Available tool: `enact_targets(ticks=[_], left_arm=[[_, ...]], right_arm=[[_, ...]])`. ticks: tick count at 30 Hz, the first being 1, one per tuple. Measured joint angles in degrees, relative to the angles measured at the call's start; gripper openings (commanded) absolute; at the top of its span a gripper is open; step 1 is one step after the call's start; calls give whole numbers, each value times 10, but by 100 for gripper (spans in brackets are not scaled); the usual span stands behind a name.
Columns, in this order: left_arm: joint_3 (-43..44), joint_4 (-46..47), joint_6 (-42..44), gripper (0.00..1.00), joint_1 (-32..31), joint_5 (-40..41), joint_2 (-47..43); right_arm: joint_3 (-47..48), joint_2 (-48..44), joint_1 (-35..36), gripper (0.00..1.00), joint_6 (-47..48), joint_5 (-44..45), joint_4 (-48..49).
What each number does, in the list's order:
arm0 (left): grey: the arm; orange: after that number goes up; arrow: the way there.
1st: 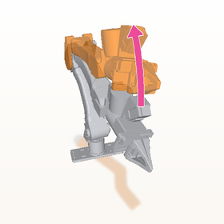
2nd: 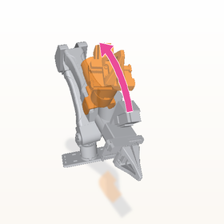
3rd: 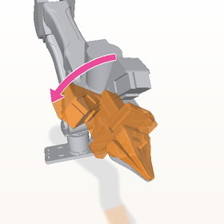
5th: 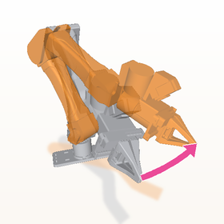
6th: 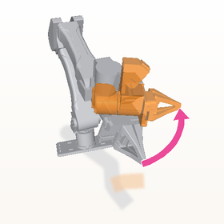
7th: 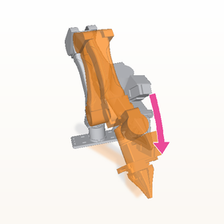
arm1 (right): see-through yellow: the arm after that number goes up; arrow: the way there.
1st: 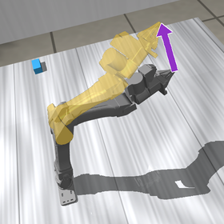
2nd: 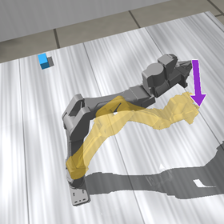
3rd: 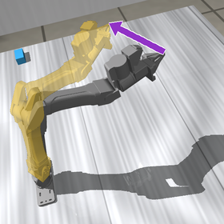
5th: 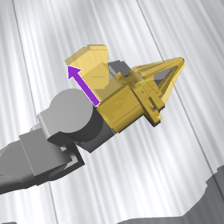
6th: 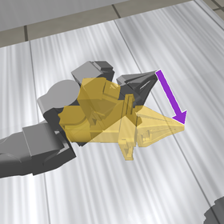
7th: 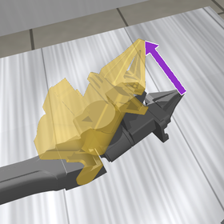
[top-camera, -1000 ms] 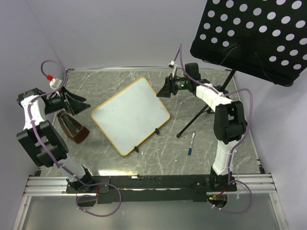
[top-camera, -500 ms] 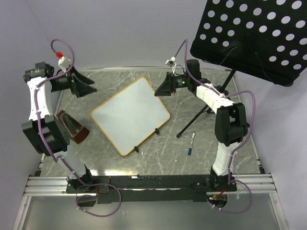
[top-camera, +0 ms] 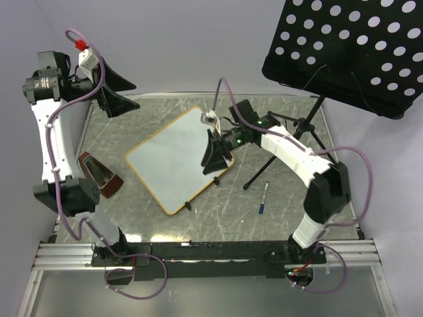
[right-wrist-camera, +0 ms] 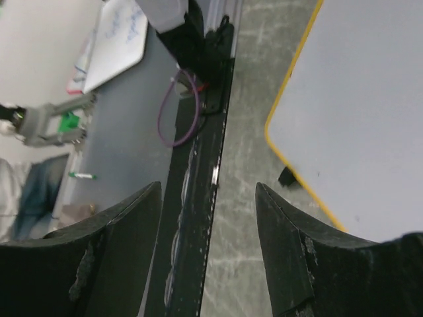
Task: Write a sentence on the whiteboard
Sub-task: Pick up the whiteboard marker from the center of the board.
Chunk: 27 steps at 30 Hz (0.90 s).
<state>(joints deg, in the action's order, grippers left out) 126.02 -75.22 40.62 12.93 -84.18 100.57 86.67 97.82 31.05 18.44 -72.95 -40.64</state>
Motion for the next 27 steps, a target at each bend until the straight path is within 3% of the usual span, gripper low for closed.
enact_targets(ticks=[4,7,10,11,13,14,16,18,23,27], left_arm=[[11,58,-30,97,-23,1,-57],[7,151,-58,97,-113,-1,-104],[-169,470,-242,97,-231,-5,-198],[-235,620,-320,96,-256,8,-221],[-320,877,-495,97,-270,43,-238],[-318,933,-548,97,-266,62,-228],[-288,968,-617,97,-256,125,-200],[-297,939,-653,97,-249,207,-200],[-575,871,-732,97,-247,466,-379],[-747,816,-815,97,-244,637,-575]], right_arm=[[-62,-95,-6,67,93,69,-79],[-122,-189,-10,68,134,132,-102],[-173,-286,-13,69,151,191,-109],[-183,-309,-14,72,151,203,-108],[-201,-363,-28,76,149,232,-103],[-208,-383,-38,79,145,244,-98],[-226,-428,-75,84,126,278,-81],[-248,-462,-106,88,94,319,-56],[-320,-512,-117,82,30,423,-14],[-332,-498,-120,70,78,437,-58]])
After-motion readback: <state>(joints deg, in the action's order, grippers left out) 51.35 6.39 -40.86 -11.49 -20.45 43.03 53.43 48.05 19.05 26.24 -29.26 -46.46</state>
